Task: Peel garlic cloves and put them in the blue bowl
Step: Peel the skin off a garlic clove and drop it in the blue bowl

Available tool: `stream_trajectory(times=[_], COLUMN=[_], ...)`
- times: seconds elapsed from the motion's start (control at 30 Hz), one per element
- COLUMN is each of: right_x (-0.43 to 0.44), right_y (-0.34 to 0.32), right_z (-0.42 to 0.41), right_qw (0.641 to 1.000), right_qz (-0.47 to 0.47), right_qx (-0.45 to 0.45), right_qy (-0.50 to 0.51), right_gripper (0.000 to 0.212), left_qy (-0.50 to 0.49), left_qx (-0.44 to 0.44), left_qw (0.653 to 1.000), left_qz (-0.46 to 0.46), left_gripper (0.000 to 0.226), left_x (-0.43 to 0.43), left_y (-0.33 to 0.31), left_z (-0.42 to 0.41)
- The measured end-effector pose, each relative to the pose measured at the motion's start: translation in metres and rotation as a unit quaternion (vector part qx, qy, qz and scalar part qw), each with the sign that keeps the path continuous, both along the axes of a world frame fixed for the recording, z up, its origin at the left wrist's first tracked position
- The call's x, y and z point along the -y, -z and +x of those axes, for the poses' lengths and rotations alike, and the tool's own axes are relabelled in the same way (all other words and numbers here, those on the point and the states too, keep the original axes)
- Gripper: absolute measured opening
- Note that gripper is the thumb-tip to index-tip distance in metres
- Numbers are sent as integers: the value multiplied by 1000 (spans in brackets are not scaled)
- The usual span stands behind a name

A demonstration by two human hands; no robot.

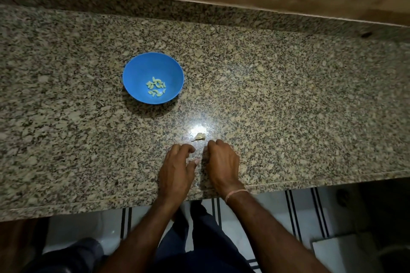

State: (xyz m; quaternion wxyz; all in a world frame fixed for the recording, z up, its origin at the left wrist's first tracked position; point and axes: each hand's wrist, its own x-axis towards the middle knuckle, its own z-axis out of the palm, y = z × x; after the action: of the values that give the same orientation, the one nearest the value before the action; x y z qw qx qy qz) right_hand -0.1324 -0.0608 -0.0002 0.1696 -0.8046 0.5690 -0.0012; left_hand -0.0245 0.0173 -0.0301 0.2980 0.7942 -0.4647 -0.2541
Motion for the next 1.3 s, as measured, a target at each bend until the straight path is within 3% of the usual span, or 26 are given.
stream_trajectory(times=[0.07, 0.1, 0.17, 0.2, 0.27, 0.53, 0.67, 0.77, 0.83, 0.87, 0.93, 0.97, 1.03, 1.1, 1.13, 1.17, 1.2, 1.27, 1.3], right_x=[8, 11, 9, 7, 4, 11, 4, 8, 14, 18, 27, 29, 33, 35, 36, 40, 44, 53, 57], right_y=[-1, -5, -15, -20, -24, -25, -18, -16, -15, -14, -17, -18, -15, -17, -17, -16, -15, -21, -22], right_z=[-6, -9, -13, -14, -19, -27, -31, -34, -35, -35, -37, -39, -43, -44, -43, -41, -39, -36, -37], right_qw=[983, 949, 851, 809, 769, 756, 837, 886, 899, 894, 841, 829, 867, 909, 911, 891, 839, 683, 655], right_qz=[115, 200, 326, 367, 407, 439, 315, 238, 236, 263, 368, 392, 330, 246, 243, 289, 377, 555, 579], right_qx=[108, 198, 349, 396, 430, 435, 425, 391, 357, 346, 357, 359, 351, 332, 330, 340, 361, 384, 388], right_qy=[90, 140, 216, 235, 240, 217, 141, 73, 89, 113, 172, 175, 130, 58, 51, 82, 153, 280, 293], right_gripper=[16, 15, 11, 8, 7, 17, 5, 9, 11, 10, 10, 11, 11, 10, 9, 8, 8, 9, 11], left_qy=[-45, -73, -117, -138, -158, -144, -189, -246, -243, -227, -174, -152, -150, -193, -213, -219, -206, -128, -102], left_qx=[-78, -138, -255, -313, -391, -416, -451, -471, -459, -427, -285, -222, -208, -324, -358, -350, -299, -118, -48], left_qw=[996, 987, 959, 939, 907, 898, 867, 833, 846, 869, 939, 958, 959, 917, 901, 904, 928, 983, 992], left_qz=[18, 27, 30, 29, 11, 19, 99, 152, 124, 100, 84, 101, 123, 131, 125, 109, 83, 55, 57], left_gripper=[11, 3, 10, 11, 10, 14, 30, 33, 33, 33, 29, 28, 29, 29, 29, 29, 29, 23, 22], left_x=[0, 0, 2, 2, 2, 7, 16, 26, 31, 32, 32, 32, 34, 40, 43, 44, 43, 38, 37], left_y=[-6, -9, -14, -15, -17, -31, -42, -42, -45, -45, -41, -39, -36, -33, -36, -37, -35, -36, -38], left_z=[-3, -5, -9, -8, -7, -4, -8, -13, -18, -21, -24, -26, -26, -29, -32, -32, -32, -32, -34])
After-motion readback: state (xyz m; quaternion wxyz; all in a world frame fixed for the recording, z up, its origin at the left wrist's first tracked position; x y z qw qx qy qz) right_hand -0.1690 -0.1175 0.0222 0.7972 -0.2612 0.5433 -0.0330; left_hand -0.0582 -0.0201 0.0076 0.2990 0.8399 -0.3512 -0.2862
